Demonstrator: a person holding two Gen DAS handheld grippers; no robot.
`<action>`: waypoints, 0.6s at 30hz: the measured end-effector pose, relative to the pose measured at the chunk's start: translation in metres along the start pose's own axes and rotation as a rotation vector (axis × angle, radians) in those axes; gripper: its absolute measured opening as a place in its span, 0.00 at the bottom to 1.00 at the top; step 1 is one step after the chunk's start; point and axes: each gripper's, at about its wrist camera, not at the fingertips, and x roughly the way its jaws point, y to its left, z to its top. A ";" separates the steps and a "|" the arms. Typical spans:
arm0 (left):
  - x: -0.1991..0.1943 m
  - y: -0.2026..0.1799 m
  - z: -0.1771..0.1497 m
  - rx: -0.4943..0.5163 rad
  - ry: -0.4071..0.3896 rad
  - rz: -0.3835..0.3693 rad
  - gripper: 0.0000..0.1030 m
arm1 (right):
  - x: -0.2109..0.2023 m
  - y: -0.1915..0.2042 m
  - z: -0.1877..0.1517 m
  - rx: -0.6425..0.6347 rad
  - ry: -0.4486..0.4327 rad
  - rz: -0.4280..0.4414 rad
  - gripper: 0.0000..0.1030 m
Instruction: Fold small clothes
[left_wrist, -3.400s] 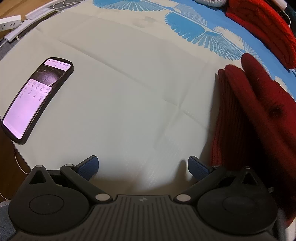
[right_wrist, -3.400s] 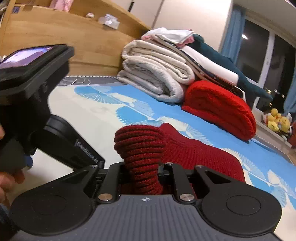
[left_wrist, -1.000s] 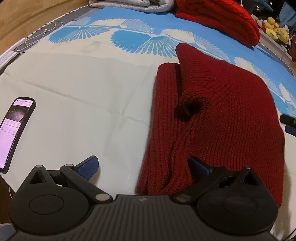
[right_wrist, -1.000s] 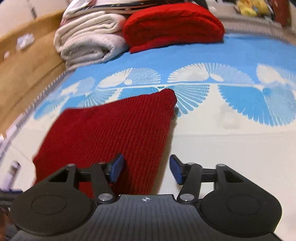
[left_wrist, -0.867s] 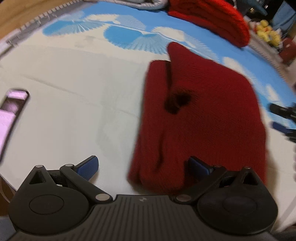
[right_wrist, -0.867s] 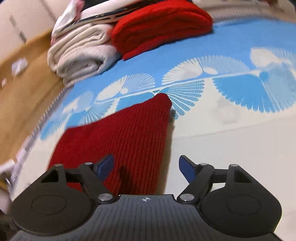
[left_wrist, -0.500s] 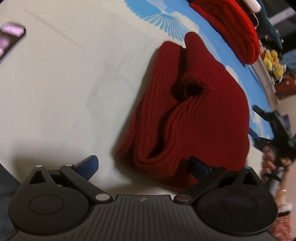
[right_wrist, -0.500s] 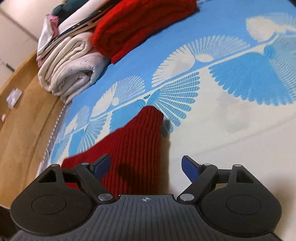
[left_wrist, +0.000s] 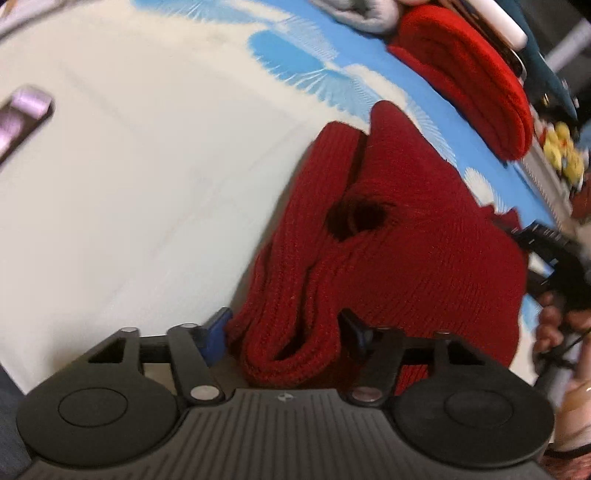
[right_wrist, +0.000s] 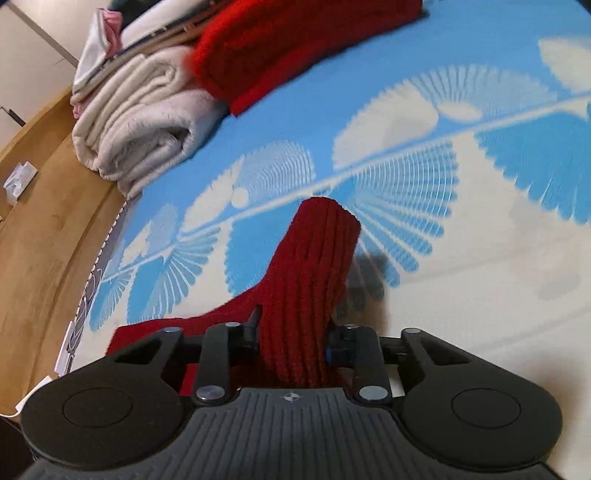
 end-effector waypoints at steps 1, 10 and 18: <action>-0.001 -0.005 0.004 0.019 -0.006 0.008 0.57 | -0.007 0.000 0.000 -0.005 -0.023 -0.013 0.25; 0.047 -0.093 0.083 0.201 0.085 -0.037 0.49 | -0.087 -0.070 -0.004 0.152 -0.155 -0.209 0.24; 0.116 -0.230 0.146 0.495 0.139 -0.016 0.49 | -0.138 -0.121 -0.069 0.482 -0.255 -0.265 0.26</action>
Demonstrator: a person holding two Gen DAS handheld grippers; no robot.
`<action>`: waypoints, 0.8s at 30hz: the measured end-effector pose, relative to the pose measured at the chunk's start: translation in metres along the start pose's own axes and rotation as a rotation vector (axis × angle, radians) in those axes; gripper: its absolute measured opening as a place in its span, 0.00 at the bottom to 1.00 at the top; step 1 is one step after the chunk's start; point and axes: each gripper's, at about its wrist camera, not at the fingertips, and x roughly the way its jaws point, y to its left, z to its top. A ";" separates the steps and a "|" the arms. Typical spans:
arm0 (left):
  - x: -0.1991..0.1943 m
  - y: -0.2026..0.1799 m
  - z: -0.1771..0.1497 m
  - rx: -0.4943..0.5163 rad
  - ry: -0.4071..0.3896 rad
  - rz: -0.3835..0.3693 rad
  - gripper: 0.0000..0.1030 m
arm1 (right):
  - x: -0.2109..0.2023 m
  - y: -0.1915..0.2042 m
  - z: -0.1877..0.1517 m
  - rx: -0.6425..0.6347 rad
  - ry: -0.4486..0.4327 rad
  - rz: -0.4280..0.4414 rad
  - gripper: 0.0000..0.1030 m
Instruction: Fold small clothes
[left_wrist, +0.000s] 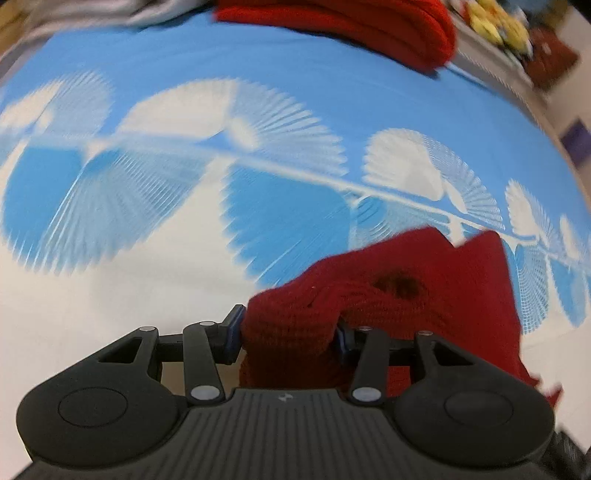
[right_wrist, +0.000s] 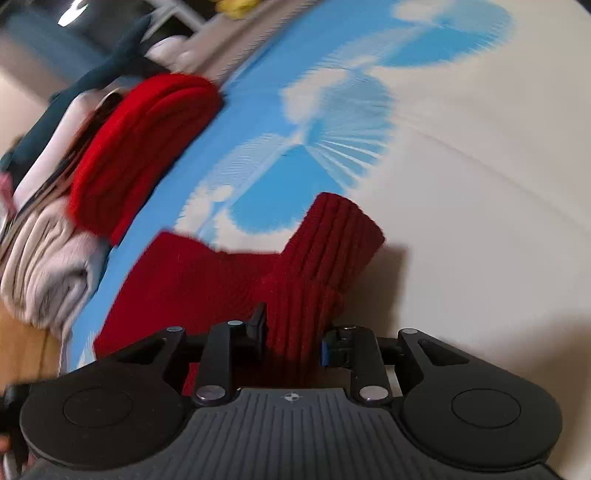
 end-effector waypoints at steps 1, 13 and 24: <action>0.005 -0.011 0.008 0.028 0.002 0.009 0.49 | -0.011 -0.002 -0.008 0.037 -0.011 -0.011 0.26; -0.034 -0.001 -0.028 0.070 -0.121 0.214 0.95 | -0.058 0.011 -0.025 -0.085 -0.227 -0.392 0.76; -0.066 0.017 -0.184 -0.079 -0.201 0.163 0.95 | -0.010 0.061 -0.047 -0.633 0.038 -0.150 0.49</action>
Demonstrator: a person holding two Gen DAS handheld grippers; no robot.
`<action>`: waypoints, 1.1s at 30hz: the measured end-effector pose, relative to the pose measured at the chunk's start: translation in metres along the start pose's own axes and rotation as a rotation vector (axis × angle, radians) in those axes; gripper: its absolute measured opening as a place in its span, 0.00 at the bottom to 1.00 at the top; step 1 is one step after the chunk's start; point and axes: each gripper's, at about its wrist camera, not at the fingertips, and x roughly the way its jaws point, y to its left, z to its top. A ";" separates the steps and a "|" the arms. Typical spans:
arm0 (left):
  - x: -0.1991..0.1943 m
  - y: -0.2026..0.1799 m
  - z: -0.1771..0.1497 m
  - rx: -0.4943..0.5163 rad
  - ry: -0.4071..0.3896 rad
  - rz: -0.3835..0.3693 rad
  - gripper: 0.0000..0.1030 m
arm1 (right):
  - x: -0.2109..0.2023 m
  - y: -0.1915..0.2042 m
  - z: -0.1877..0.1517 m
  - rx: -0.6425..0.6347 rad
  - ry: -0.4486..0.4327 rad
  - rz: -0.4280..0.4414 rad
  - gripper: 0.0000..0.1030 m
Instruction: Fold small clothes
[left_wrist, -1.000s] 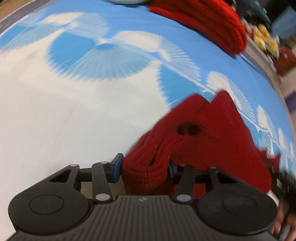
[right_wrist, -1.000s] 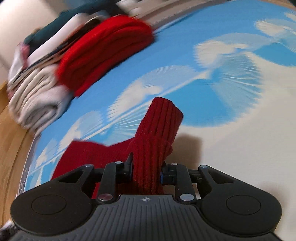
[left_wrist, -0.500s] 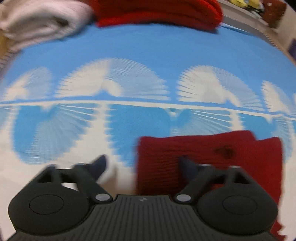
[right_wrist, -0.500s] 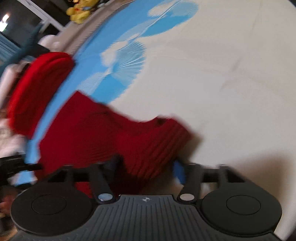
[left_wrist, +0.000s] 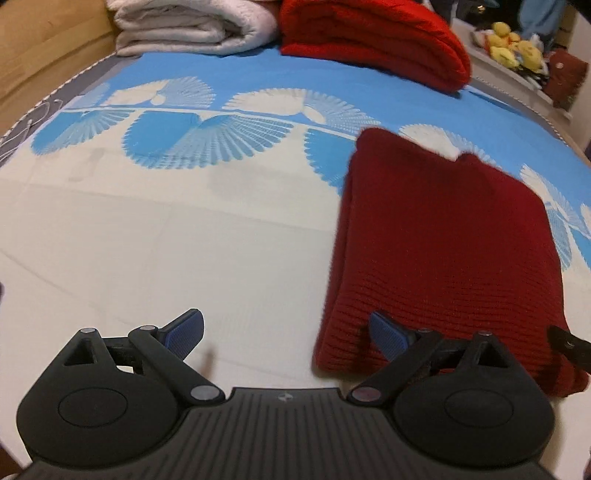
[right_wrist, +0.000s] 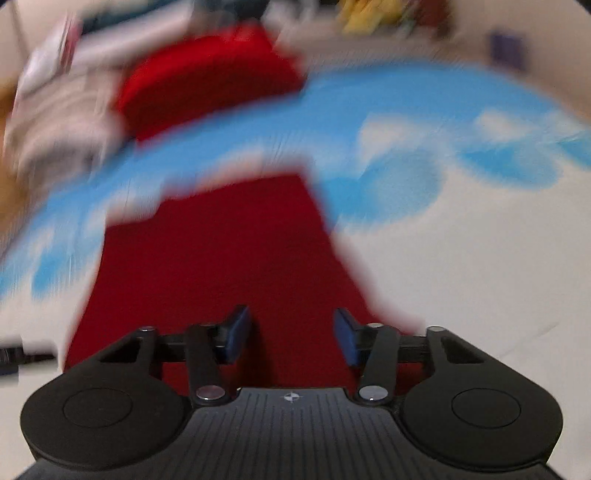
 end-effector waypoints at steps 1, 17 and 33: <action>0.005 -0.003 -0.003 0.012 -0.004 -0.016 0.95 | 0.005 0.001 -0.001 -0.015 -0.031 -0.019 0.56; 0.004 -0.034 -0.004 0.189 -0.095 -0.007 1.00 | -0.011 -0.024 0.011 0.103 -0.031 -0.081 0.53; -0.105 0.001 -0.160 0.278 -0.101 -0.064 1.00 | -0.161 0.003 -0.133 -0.174 -0.243 -0.057 0.93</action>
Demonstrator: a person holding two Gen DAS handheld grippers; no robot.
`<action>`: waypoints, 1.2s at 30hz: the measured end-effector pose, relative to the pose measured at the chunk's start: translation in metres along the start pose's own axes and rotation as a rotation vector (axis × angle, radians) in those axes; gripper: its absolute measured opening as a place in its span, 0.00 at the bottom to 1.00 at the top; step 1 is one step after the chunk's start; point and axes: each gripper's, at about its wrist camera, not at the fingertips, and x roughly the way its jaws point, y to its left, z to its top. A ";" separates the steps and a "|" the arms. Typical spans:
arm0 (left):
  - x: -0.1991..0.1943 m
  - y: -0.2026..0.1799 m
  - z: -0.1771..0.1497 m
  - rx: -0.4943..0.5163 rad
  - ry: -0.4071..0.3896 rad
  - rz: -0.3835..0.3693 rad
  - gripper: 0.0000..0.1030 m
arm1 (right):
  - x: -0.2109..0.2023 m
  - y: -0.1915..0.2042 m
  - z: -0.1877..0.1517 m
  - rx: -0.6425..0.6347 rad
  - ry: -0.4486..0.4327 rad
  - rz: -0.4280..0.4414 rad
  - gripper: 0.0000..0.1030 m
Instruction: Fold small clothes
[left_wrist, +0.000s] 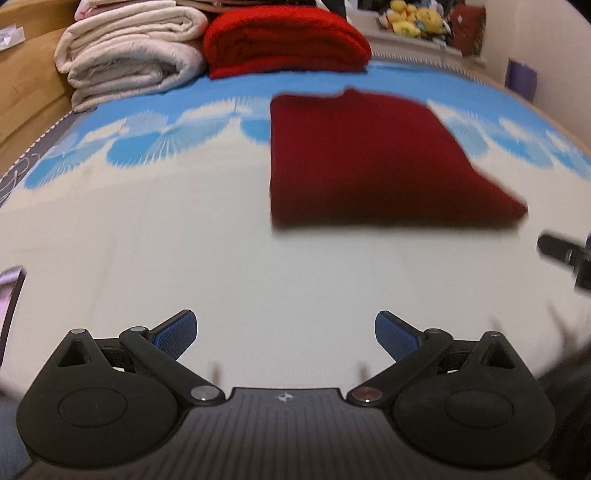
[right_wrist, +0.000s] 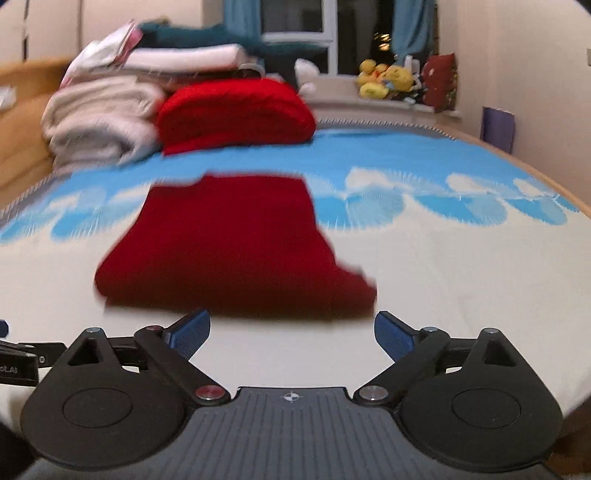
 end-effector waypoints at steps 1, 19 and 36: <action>-0.002 -0.002 -0.010 0.019 0.008 0.003 1.00 | -0.009 0.002 -0.008 -0.012 -0.012 0.002 0.93; -0.008 0.003 -0.020 -0.020 -0.096 -0.032 1.00 | -0.019 0.025 -0.039 -0.062 -0.018 -0.031 0.98; -0.003 0.000 -0.019 -0.002 -0.085 -0.029 1.00 | -0.018 0.031 -0.042 -0.098 -0.034 -0.034 0.98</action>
